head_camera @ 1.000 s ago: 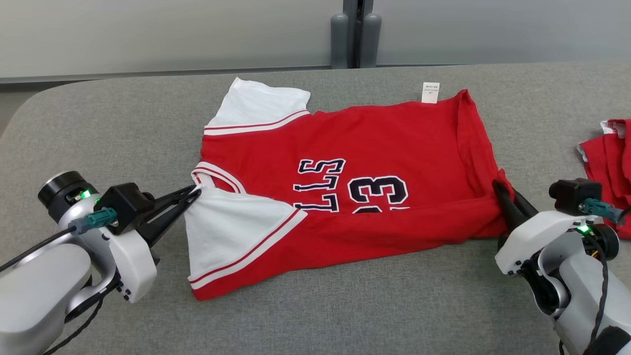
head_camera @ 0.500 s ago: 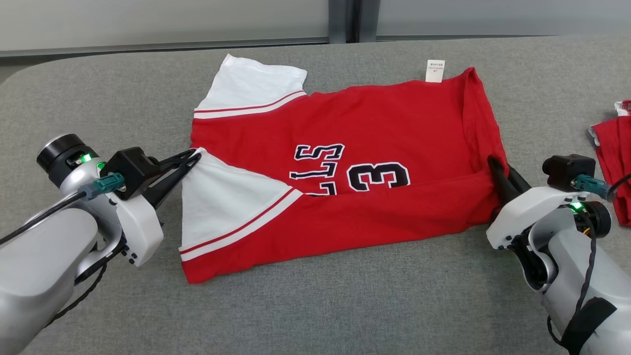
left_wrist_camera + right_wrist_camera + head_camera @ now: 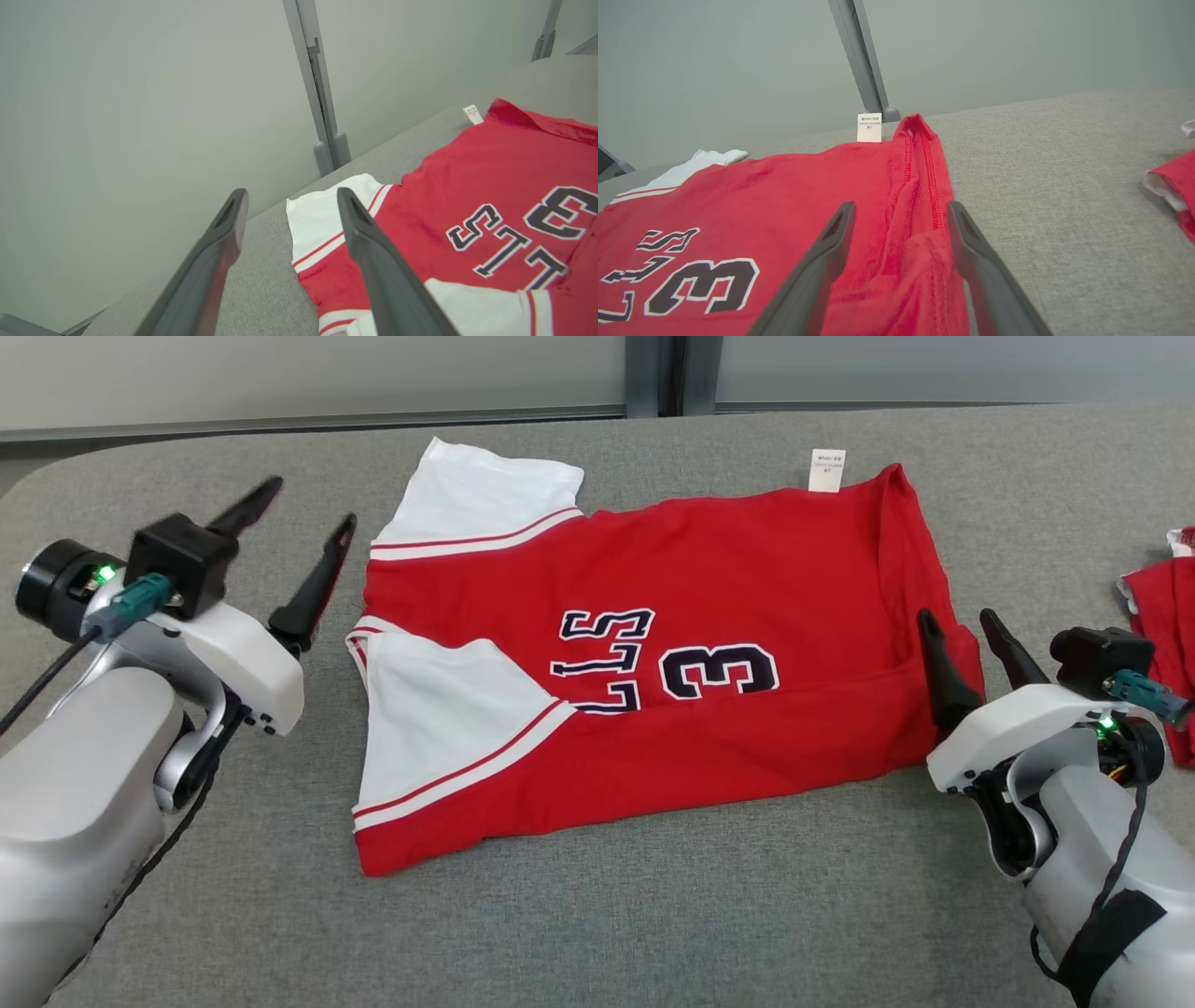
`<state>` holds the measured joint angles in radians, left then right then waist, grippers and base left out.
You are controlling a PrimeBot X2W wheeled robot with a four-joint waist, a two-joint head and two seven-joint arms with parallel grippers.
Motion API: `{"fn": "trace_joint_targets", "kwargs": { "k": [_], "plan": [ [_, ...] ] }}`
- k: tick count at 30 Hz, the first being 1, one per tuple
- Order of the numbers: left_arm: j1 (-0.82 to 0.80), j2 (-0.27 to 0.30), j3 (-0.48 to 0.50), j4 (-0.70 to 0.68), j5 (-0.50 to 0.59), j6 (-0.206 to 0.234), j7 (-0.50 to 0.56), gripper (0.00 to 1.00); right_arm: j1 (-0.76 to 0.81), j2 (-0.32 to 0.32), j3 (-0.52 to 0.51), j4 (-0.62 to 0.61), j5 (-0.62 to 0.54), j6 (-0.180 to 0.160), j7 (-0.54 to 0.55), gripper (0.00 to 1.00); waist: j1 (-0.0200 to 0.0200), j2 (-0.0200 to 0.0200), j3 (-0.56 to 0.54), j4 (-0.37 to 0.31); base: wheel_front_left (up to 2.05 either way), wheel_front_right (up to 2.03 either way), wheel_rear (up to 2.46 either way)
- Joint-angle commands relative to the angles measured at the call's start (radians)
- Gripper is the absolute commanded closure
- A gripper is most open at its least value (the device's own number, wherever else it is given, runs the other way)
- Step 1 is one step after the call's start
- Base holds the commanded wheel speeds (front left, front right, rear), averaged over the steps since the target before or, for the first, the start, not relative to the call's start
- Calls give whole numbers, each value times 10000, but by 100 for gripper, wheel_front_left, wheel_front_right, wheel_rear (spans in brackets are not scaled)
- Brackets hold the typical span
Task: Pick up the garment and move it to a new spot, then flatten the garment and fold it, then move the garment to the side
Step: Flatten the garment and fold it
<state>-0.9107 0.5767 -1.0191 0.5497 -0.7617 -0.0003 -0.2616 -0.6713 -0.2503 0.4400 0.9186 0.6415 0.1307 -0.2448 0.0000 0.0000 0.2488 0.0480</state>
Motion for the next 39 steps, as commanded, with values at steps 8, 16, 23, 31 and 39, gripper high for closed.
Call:
{"fn": "trace_joint_targets", "kwargs": {
  "k": [8,16,23,31,39],
  "plan": [
    [3489,-564,3983,-2584,1436,1337,-27,0,1367,-456,-1282,-1914,-940,0,-210,0,0,0,-801,63,0,0,0],
    [5765,-1888,5882,-3686,2367,957,-29,0,3343,-330,-2616,-4570,-2589,0,-202,0,0,0,-1381,207,0,0,0],
    [7533,-3775,7606,-4695,3828,466,-22,0,5135,74,-3491,-6679,-3918,0,-197,0,0,0,-1871,315,0,0,0],
    [8864,-5055,8894,-4039,4610,-349,-24,0,6501,958,-4022,-7288,-4430,0,-198,0,0,0,-2049,360,0,0,0],
    [8712,-5243,8988,-2906,4569,-497,-23,0,6299,1070,-3929,-7356,-4534,0,-198,0,0,0,-1926,255,0,0,0]
  ]
}}
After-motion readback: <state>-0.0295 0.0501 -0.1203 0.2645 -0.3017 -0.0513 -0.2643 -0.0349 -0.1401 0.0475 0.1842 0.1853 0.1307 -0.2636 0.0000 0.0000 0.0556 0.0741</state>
